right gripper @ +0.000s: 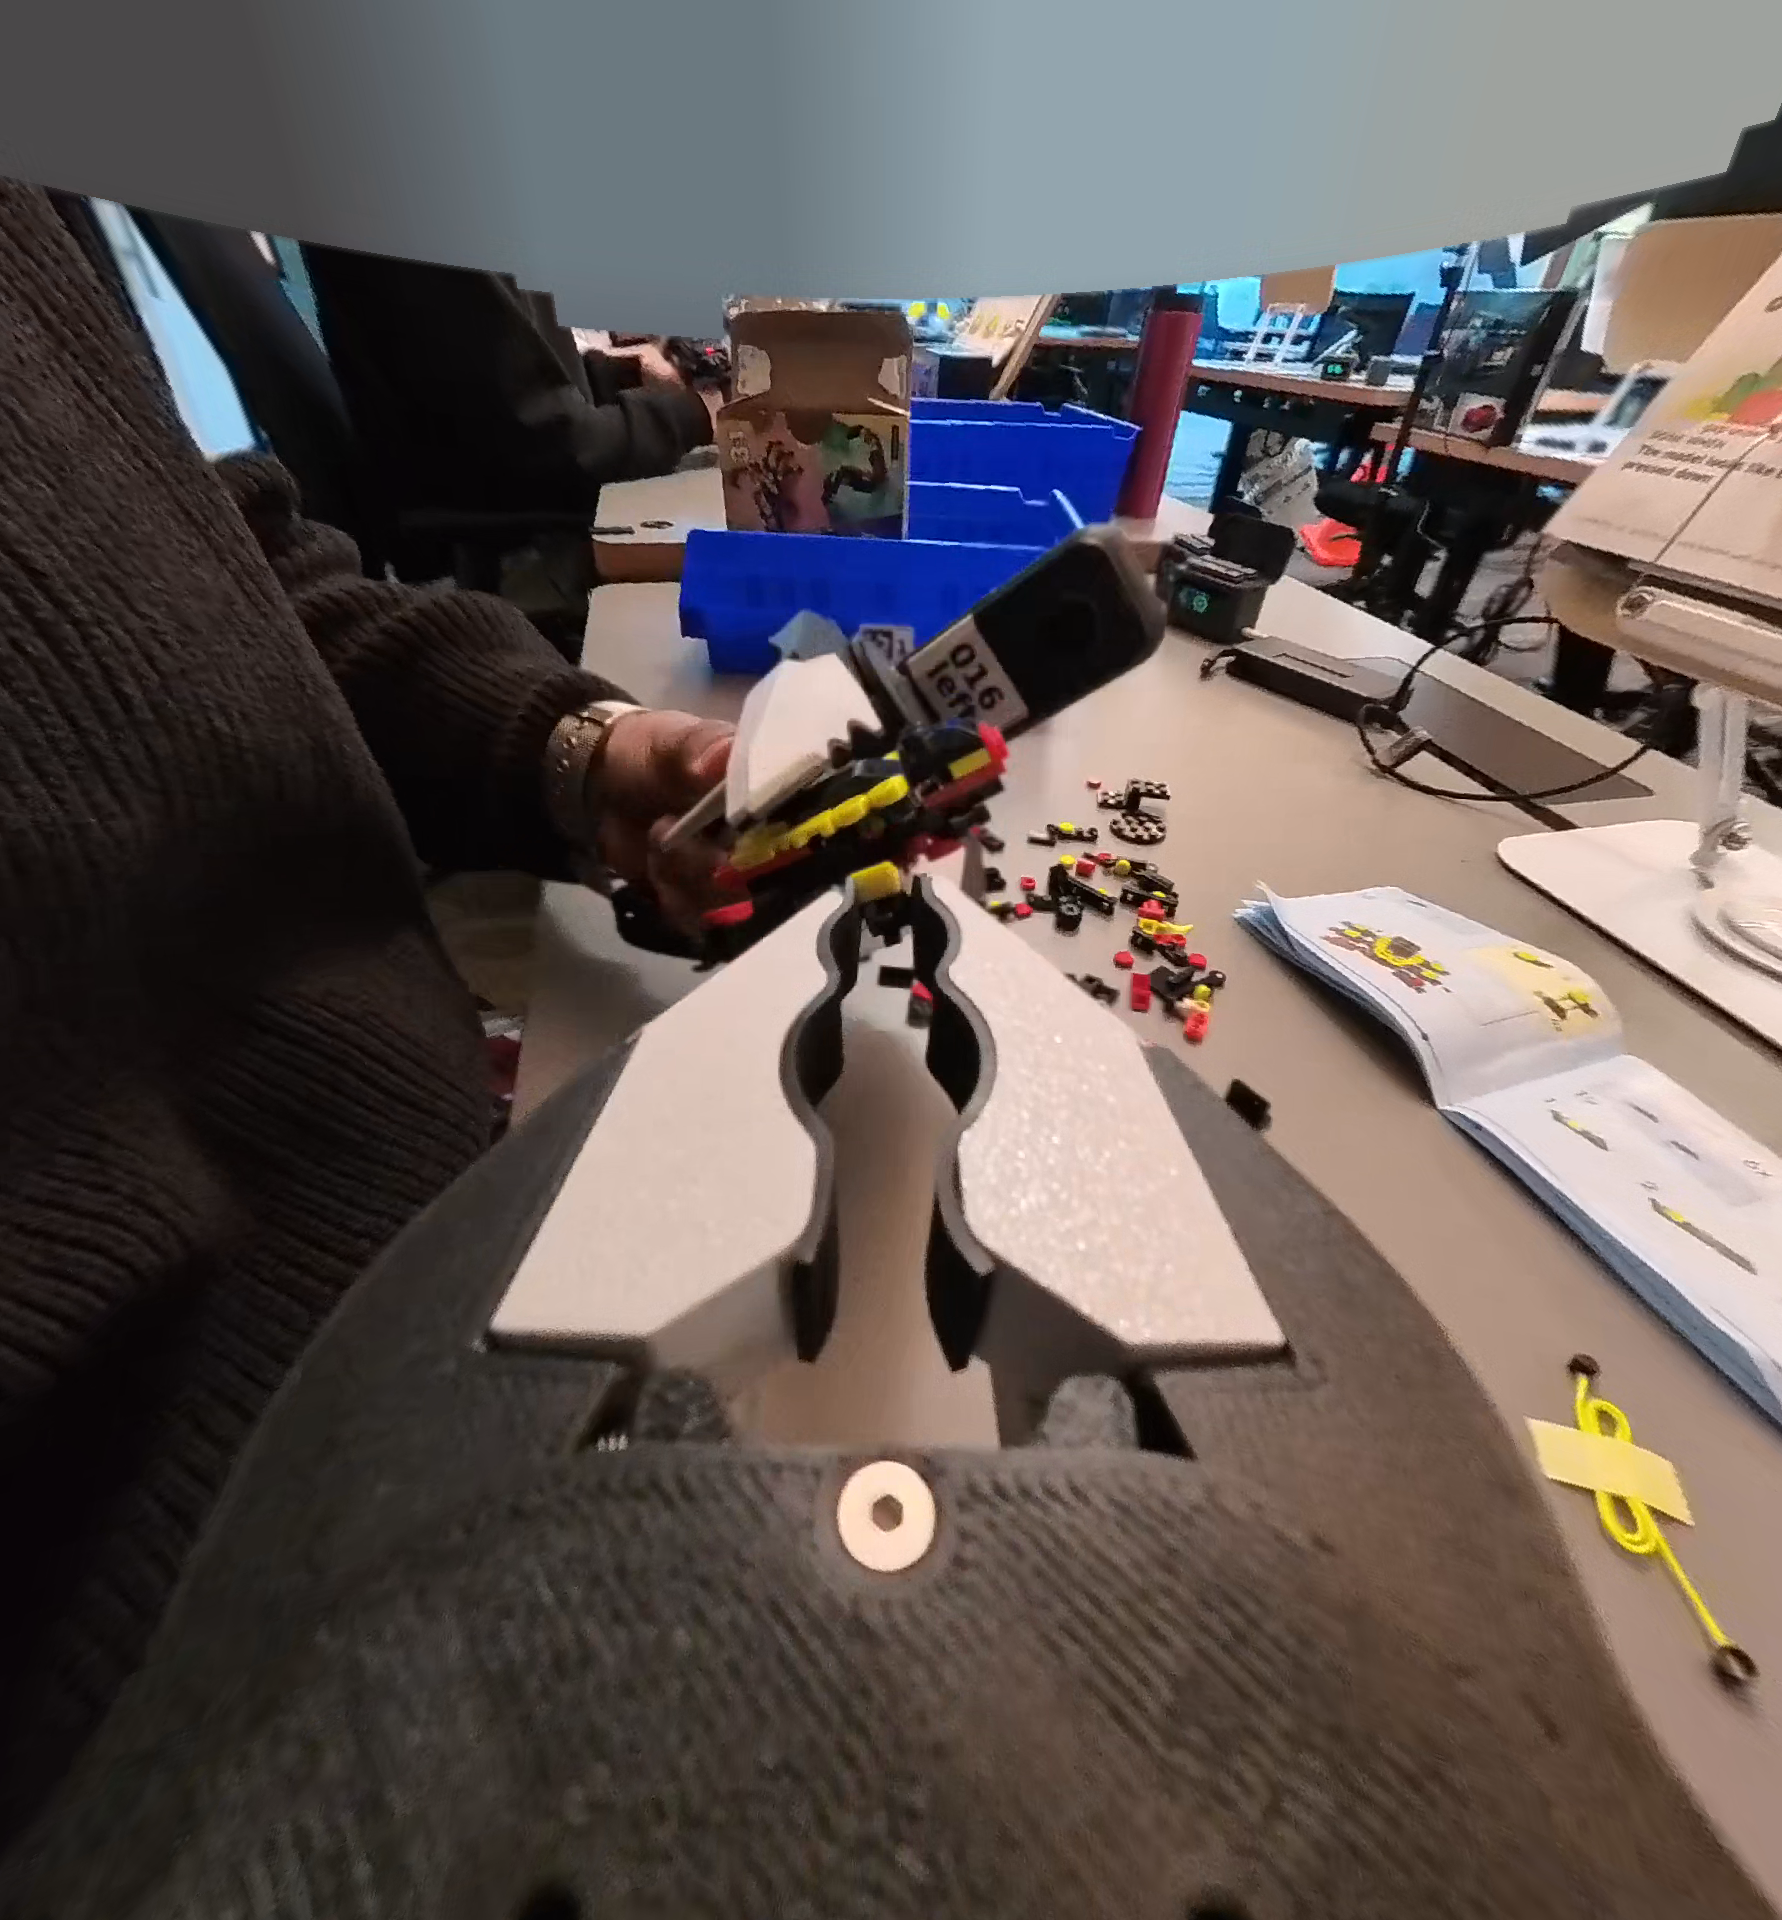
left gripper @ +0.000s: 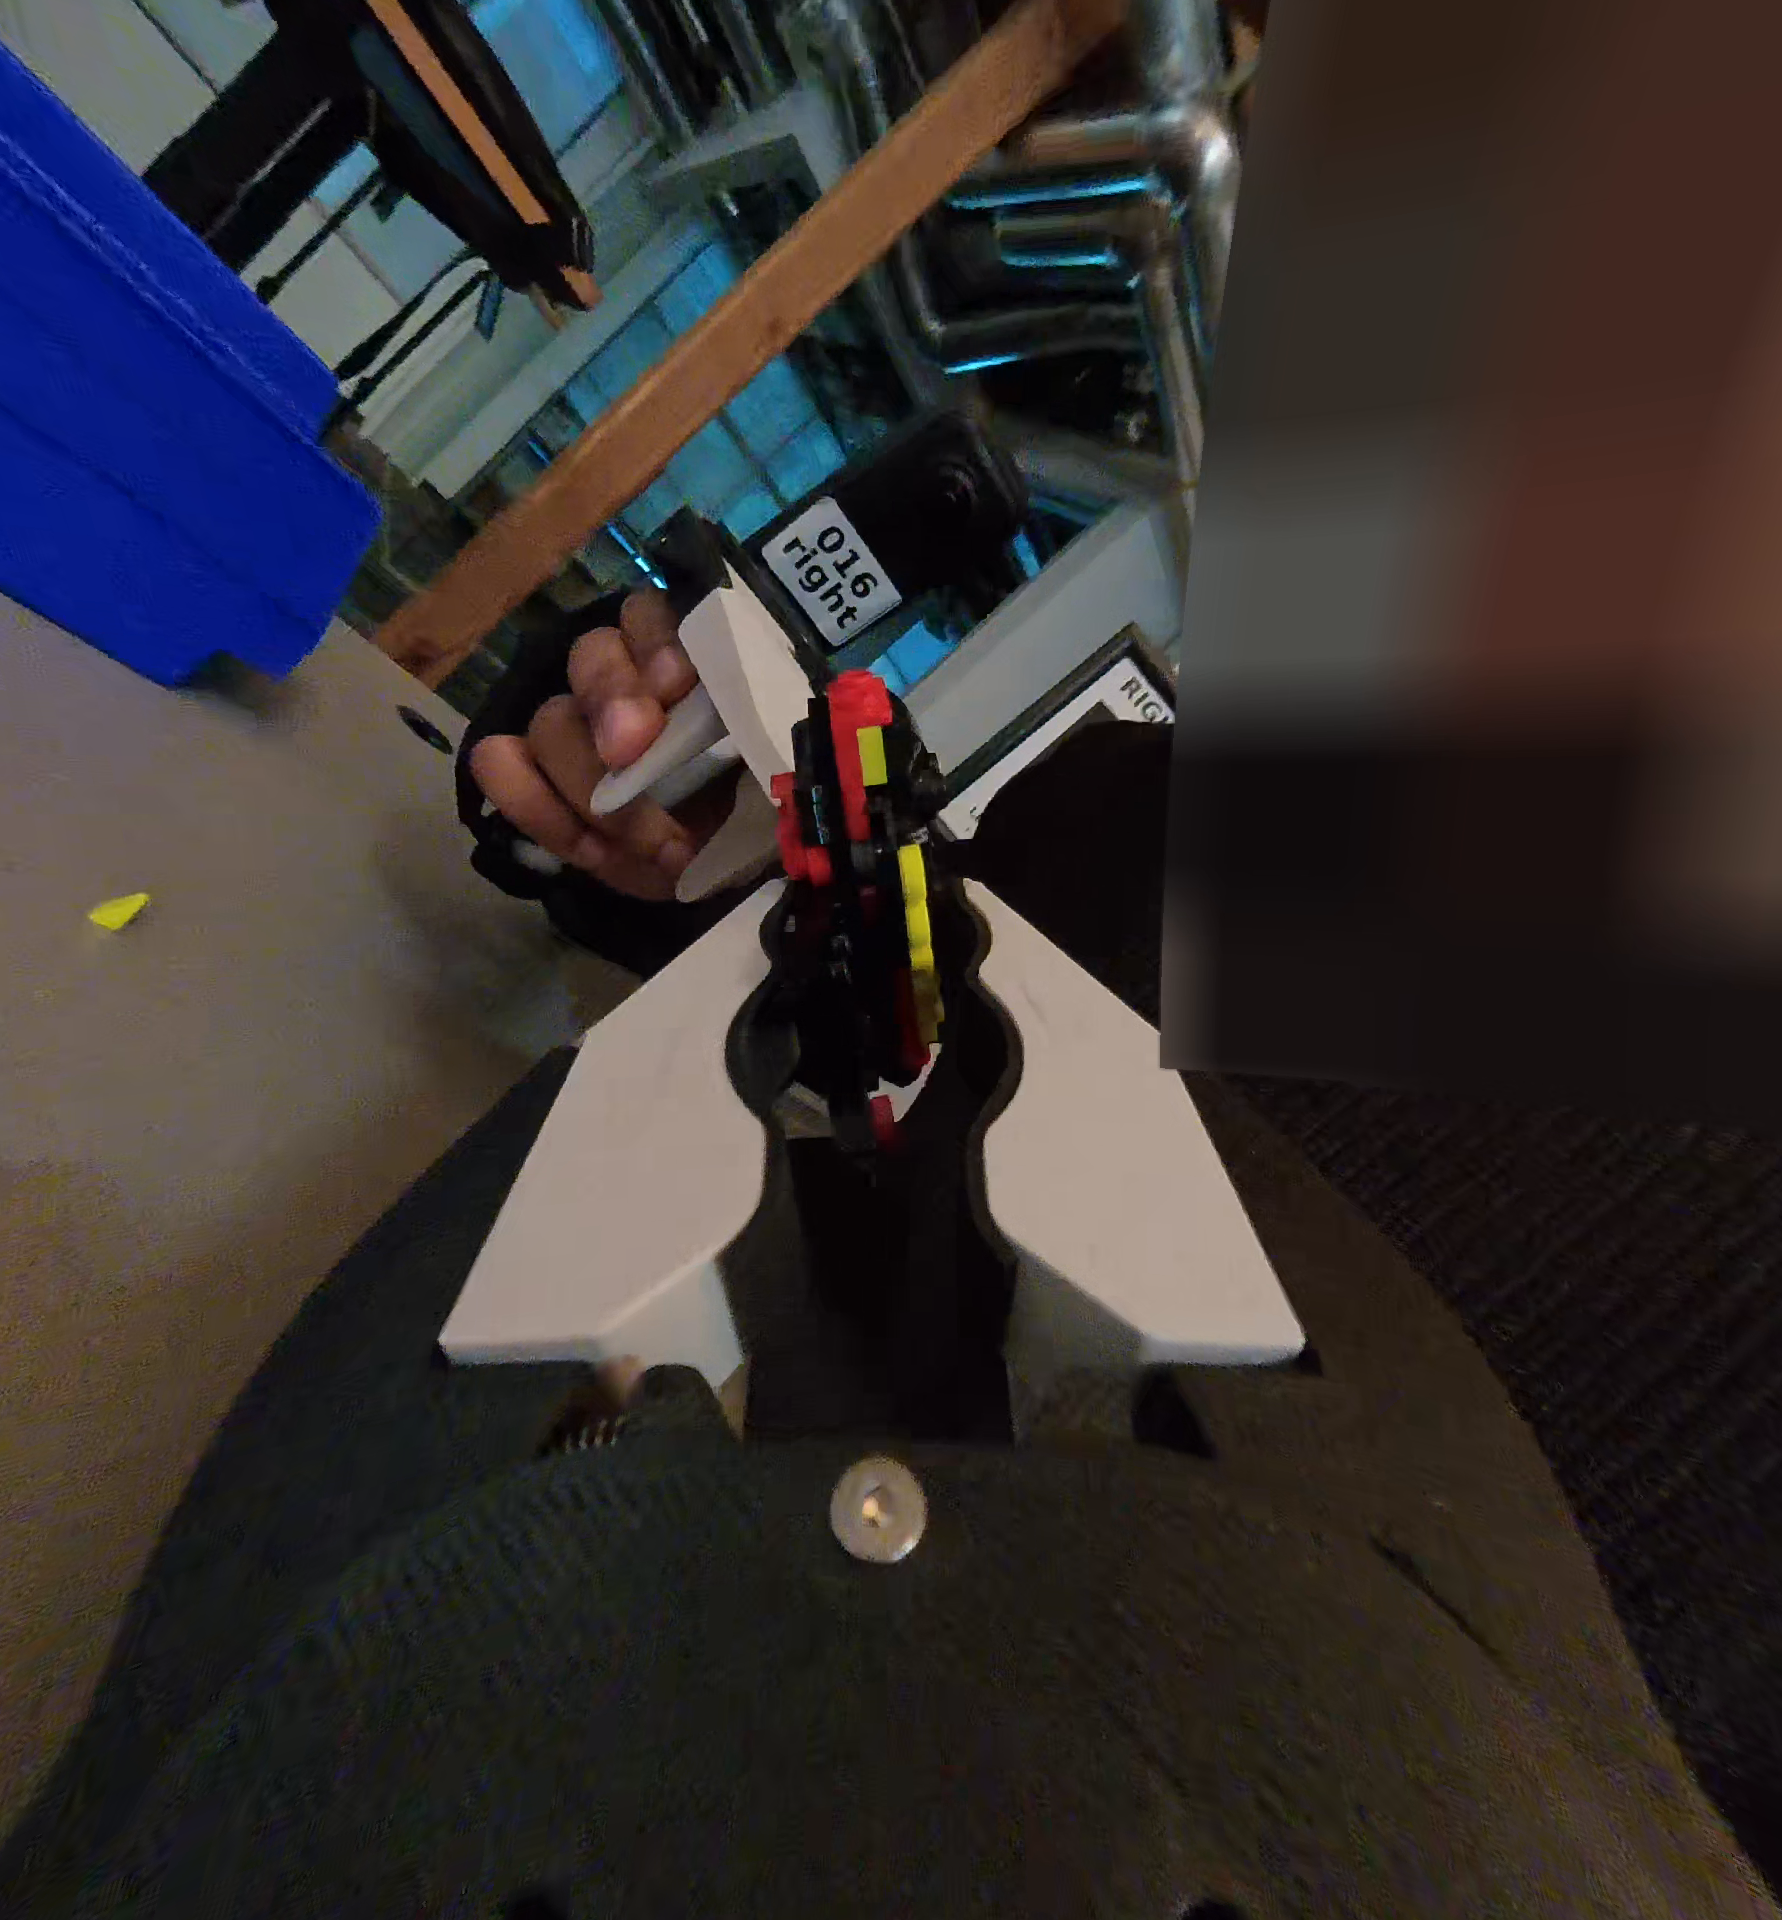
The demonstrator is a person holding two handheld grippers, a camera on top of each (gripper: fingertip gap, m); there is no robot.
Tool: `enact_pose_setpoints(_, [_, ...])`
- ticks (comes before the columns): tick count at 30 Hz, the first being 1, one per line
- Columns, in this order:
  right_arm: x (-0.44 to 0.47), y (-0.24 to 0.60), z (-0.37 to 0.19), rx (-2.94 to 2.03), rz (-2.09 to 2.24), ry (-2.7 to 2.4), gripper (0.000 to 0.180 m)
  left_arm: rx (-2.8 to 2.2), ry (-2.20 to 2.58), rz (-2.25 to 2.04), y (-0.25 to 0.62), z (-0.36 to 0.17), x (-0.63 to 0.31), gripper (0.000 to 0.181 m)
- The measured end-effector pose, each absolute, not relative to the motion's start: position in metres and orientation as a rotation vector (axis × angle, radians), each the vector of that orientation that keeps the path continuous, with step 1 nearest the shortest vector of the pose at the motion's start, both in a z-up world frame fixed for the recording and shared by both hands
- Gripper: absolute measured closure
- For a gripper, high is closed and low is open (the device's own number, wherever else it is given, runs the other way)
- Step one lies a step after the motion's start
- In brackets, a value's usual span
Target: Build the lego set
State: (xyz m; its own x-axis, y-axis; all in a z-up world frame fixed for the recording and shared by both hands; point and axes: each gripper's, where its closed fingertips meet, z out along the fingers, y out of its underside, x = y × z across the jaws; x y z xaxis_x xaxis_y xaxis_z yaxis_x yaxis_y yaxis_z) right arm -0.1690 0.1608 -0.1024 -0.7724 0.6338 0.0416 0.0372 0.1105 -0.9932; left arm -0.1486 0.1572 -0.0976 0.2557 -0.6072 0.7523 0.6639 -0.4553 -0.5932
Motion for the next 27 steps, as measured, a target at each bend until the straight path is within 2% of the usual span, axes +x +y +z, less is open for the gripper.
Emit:
enact_pose_setpoints(5, [-0.17, 0.16, -0.107, -0.708, 1.794, -1.946, 0.17, -1.507, 0.001, -1.35, 0.155, -0.102, -0.147, 0.158])
enact_pose_setpoints(10, [-0.18, 0.168, -0.102, -0.875, 1.925, -1.854, 0.138, -1.639, 0.082, -1.073, 0.155, -0.113, -0.154, 0.16])
enact_pose_setpoints(12, [-0.181, 0.168, -0.106, -0.931, 1.952, -1.873, 0.136, -1.687, 0.107, -0.927, 0.158, -0.119, -0.159, 0.16])
enact_pose_setpoints(17, [-0.182, 0.166, -0.111, -0.978, 1.95, -1.897, 0.14, -1.754, 0.249, -0.697, 0.158, -0.126, -0.154, 0.159])
enact_pose_setpoints(22, [-0.175, 0.158, -0.114, -0.931, 1.959, -1.963, 0.167, -1.742, 0.267, -0.692, 0.159, -0.126, -0.151, 0.159])
enact_pose_setpoints(27, [-0.173, 0.155, -0.117, -0.902, 1.926, -1.997, 0.168, -1.733, 0.28, -0.71, 0.157, -0.127, -0.149, 0.159])
